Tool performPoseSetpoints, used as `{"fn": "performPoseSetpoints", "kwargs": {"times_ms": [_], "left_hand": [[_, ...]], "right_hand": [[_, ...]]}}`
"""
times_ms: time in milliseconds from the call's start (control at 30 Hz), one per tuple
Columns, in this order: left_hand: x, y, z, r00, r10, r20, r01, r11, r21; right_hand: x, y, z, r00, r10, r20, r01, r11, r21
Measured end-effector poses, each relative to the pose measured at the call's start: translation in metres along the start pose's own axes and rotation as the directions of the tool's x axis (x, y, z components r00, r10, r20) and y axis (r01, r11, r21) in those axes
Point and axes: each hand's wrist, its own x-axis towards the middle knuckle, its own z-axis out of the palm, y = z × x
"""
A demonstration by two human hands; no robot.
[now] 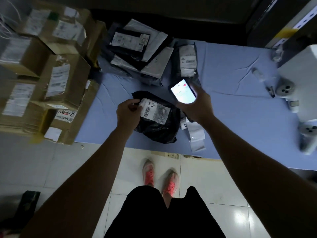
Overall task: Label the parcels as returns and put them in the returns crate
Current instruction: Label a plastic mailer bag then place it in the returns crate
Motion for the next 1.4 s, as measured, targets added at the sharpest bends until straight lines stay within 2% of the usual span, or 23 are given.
{"fn": "performPoseSetpoints", "kwargs": {"times_ms": [167,333,433,633,733,833,1033,1167,1400], "left_hand": [[0.011,0.01,-0.001,1.0,0.004,-0.024,-0.006,0.997,-0.081],[0.014,0.019,-0.005,0.999,0.02,-0.039,-0.025,0.992,-0.127],[0.016,0.023,-0.005,0.999,0.016,-0.042,-0.022,0.988,-0.154],[0.015,0.032,-0.007,0.993,-0.116,-0.022,0.104,0.949,-0.297],[0.015,0.032,-0.008,0.991,-0.13,-0.022,0.115,0.937,-0.329],[0.014,0.031,-0.007,0.997,-0.057,-0.047,0.042,0.961,-0.272],[0.013,0.03,-0.011,0.975,0.222,-0.004,-0.222,0.974,-0.031],[0.015,0.029,-0.013,0.965,0.261,-0.007,-0.261,0.965,0.005],[0.013,0.03,-0.01,0.969,0.242,-0.054,-0.243,0.97,-0.025]], "right_hand": [[-0.01,-0.011,-0.002,0.987,-0.085,0.138,0.082,0.996,0.024],[-0.014,-0.015,-0.011,0.974,-0.081,0.211,0.078,0.997,0.02],[-0.012,-0.015,-0.014,0.961,-0.085,0.263,0.101,0.994,-0.048],[-0.016,-0.013,-0.019,0.939,-0.05,0.341,0.122,0.974,-0.193],[-0.019,-0.015,-0.024,0.929,-0.042,0.367,0.137,0.962,-0.237],[-0.022,-0.017,-0.027,0.923,-0.057,0.381,0.165,0.952,-0.257],[-0.026,-0.015,-0.03,0.927,-0.057,0.37,0.18,0.934,-0.308],[-0.027,-0.016,-0.033,0.926,-0.061,0.372,0.196,0.92,-0.338],[-0.032,-0.013,-0.039,0.928,-0.045,0.369,0.189,0.911,-0.367]]}}
